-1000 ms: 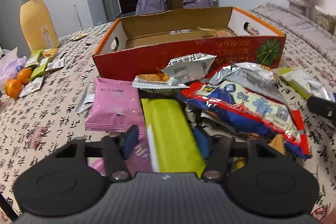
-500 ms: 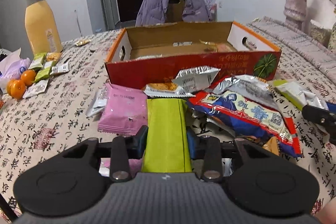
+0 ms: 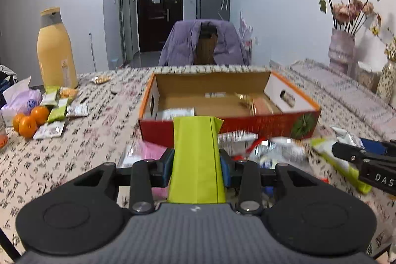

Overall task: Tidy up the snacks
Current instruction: 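Lower both held packets into the cardboard box and open both grippers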

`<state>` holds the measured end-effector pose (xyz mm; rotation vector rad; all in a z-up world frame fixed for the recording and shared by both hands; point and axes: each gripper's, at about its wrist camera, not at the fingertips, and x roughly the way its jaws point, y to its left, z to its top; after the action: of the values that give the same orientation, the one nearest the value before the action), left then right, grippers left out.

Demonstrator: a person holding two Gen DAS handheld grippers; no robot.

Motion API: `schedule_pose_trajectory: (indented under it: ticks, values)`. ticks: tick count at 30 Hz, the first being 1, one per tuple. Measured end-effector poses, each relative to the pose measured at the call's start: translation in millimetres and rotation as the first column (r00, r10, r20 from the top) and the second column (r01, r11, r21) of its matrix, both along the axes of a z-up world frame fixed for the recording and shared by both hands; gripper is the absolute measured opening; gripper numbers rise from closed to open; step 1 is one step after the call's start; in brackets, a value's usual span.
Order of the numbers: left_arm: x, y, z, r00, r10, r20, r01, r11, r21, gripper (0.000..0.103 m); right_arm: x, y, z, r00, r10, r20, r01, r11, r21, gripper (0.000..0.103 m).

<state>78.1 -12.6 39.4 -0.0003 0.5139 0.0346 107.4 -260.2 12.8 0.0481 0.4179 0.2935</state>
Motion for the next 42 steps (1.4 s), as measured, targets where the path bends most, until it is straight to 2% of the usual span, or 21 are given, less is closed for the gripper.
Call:
schedule_pose_trajectory:
  ticks: [13,20,23,25,30,33,37,42]
  values:
    - [68,2,38,0.992,0.001,0.130,-0.001,1.000,-0.003,0.038,71,20,43,0.992,-0.005,0.123,0.007,1.000,-0.017,0.041]
    - [120,2,48,0.990,0.008,0.144,-0.008,1.000,-0.004,0.038,127,33,55,0.994,-0.020,0.108,0.022,1.000,-0.014,0.041]
    - [142,3,43,0.991,0.025,0.131,-0.024,1.000,-0.008,0.038,152,39,50,0.997,-0.029,0.078,0.030,1.000,-0.011,0.041]
    - [158,6,35,0.992,0.069,0.107,-0.069,0.998,-0.008,0.038,167,43,42,0.998,-0.036,0.053,0.036,0.999,-0.011,0.041]
    - [181,18,13,0.992,0.092,0.081,-0.090,0.996,-0.027,0.038,192,49,14,0.999,-0.054,-0.001,0.054,0.998,-0.032,0.041]
    - [188,22,-4,0.993,0.095,0.068,-0.093,0.995,-0.029,0.038,196,49,0,0.998,-0.049,-0.040,0.048,0.998,-0.038,0.041]
    - [198,26,-24,0.997,0.078,0.000,-0.078,0.996,-0.033,0.038,199,48,-12,0.996,-0.049,-0.071,0.046,0.998,-0.047,0.041]
    - [197,33,-29,0.998,0.064,-0.015,-0.064,0.996,-0.065,0.040,200,49,-17,0.994,-0.058,-0.091,0.052,0.996,-0.071,0.043]
